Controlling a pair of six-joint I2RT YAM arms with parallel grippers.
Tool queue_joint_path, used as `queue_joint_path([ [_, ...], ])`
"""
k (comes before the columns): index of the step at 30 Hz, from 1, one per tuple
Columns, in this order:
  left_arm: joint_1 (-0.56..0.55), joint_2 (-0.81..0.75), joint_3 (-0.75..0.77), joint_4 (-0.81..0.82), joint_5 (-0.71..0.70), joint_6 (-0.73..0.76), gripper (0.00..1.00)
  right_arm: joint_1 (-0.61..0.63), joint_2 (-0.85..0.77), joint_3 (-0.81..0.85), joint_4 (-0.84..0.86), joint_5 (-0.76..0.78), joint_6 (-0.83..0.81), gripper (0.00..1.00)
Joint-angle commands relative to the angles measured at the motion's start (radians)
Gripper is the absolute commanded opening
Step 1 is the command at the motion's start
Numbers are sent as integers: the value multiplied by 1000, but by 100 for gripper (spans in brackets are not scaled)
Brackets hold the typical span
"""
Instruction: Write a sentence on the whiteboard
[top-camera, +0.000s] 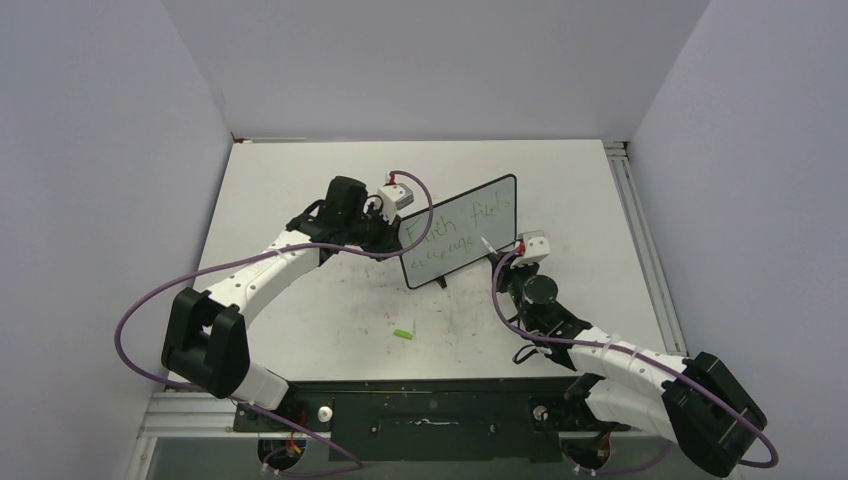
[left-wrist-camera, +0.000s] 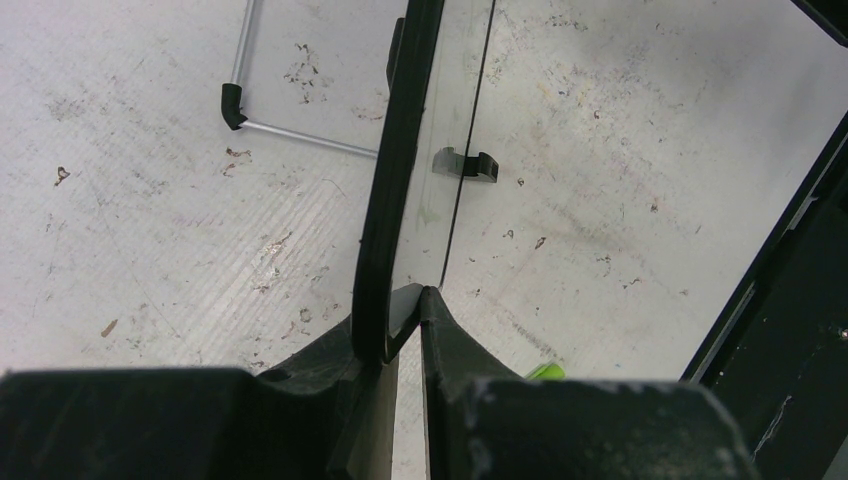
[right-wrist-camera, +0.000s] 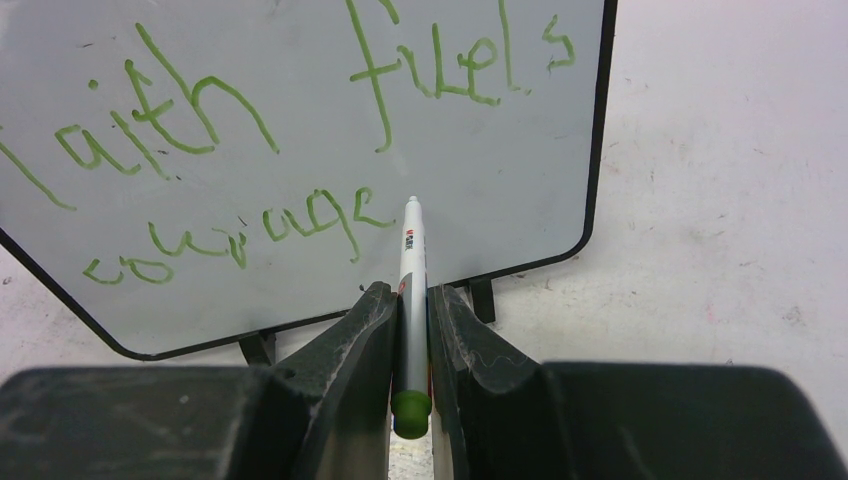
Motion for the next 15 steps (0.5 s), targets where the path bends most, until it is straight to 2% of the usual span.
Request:
queue_joint_path([
  [1, -8, -8, 6, -35, -51, 51, 0, 4, 16, -4, 24, 17, 17, 5],
  [15, -8, -8, 6, -36, -53, 51, 0, 4, 37, -4, 22, 15, 26, 5],
])
